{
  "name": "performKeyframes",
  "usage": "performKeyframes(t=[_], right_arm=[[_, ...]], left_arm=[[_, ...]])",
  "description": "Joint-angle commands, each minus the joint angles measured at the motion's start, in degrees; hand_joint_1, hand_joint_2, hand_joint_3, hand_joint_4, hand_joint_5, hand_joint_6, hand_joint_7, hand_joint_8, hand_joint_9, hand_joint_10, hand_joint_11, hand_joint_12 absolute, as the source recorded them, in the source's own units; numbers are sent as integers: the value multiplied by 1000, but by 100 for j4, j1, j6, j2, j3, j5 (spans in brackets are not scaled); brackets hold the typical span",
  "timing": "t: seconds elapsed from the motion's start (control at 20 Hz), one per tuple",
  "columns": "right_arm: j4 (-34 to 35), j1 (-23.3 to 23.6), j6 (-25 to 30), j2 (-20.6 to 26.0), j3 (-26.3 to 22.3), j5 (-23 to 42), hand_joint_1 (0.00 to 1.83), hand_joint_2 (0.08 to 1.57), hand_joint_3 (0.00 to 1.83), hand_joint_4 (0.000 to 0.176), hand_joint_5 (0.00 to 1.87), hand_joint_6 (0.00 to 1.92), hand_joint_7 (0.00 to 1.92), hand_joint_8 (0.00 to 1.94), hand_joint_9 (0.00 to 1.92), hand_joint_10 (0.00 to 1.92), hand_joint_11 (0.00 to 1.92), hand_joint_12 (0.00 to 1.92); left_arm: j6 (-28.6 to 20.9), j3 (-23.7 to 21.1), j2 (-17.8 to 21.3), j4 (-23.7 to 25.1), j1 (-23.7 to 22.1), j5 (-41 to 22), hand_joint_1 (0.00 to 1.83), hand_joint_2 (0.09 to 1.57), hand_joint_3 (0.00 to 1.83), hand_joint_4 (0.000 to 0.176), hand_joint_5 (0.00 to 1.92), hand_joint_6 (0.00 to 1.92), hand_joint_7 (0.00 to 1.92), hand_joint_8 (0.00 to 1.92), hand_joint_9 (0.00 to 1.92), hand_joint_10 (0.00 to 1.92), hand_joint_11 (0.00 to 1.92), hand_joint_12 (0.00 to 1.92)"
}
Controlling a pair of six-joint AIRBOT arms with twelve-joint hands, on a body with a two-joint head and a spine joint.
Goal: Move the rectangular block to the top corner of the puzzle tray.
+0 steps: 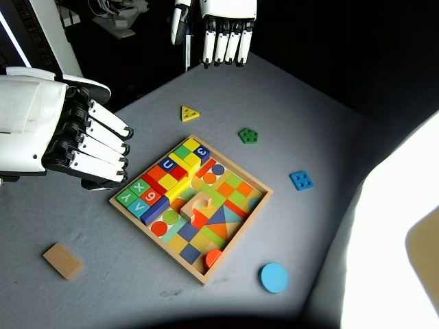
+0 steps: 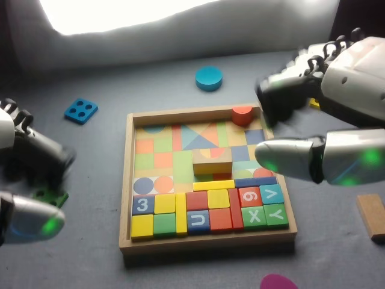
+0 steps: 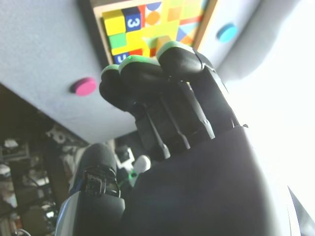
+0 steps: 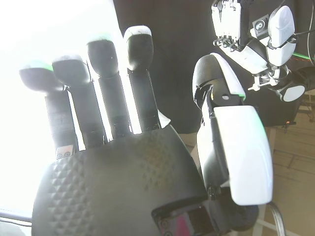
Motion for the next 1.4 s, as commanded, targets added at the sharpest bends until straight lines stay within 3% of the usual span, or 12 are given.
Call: performKeyframes(t=[0.0, 0.1, 0.25, 0.35, 0.5, 0.65, 0.8, 0.95, 1.35], right_arm=[[7, 67, 6, 26, -21, 723, 8, 1180, 55, 0, 152, 92, 150, 9, 81, 85, 0, 267], [7, 66, 3, 26, -21, 718, 18, 1202, 28, 0, 175, 61, 158, 3, 98, 57, 0, 342], [8, 67, -30, 25, -8, 587, 0, 1211, 11, 0, 157, 29, 118, 3, 69, 24, 0, 141], [8, 62, -145, -41, 79, 494, 0, 1212, 8, 0, 139, 16, 112, 2, 62, 17, 0, 64], [8, 106, -186, -299, 367, 255, 0, 1206, 3, 0, 128, 8, 67, 0, 19, 0, 0, 0], [82, 174, -195, -660, 766, -209, 0, 1205, 1, 30, 266, 66, 27, 0, 0, 0, 0, 0], [200, 135, -195, -1072, 1157, -360, 0, 1204, 1, 21, 493, 157, 63, 16, 0, 0, 0, 0], [212, 94, -195, -1495, 1609, -512, 0, 1211, 1, 1, 740, 135, 119, 1, 0, 0, 0, 0], [213, -42, -349, -2372, 2245, -612, 0, 1224, 4, 0, 867, 143, 125, 5, 0, 0, 0, 0]], left_arm=[[-9, 11, 13, -50, -76, 500, 73, 1241, 17, 8, 222, 2, 199, 1, 194, 2, 0, 602], [-9, 58, 13, -50, -76, 500, 69, 1241, 8, 7, 223, 1, 204, 1, 202, 2, 0, 623], [-9, 71, 13, -50, -74, 500, 65, 1244, 4, 7, 211, 2, 183, 0, 164, 1, 0, 498], [-10, 45, 13, -52, -75, 500, 90, 1239, 0, 9, 242, 7, 200, 3, 189, 6, 0, 603], [-10, 18, 13, -49, -87, 500, 84, 1246, 2, 10, 236, 0, 197, 1, 187, 1, 0, 573], [-11, -6, 11, -32, -107, 499, 64, 1252, 2, 9, 224, 3, 190, 0, 180, 0, 0, 529], [-12, 41, 12, -31, -92, 499, 62, 1258, 3, 12, 227, 1, 191, 0, 174, 0, 0, 491], [-12, 10, 12, -25, -105, 499, 88, 1259, 1, 10, 219, 0, 182, 1, 154, 0, 0, 519], [-16, -25, 21, 4, -87, 498, 74, 1258, 2, 11, 222, 1, 190, 1, 164, 0, 0, 522]])
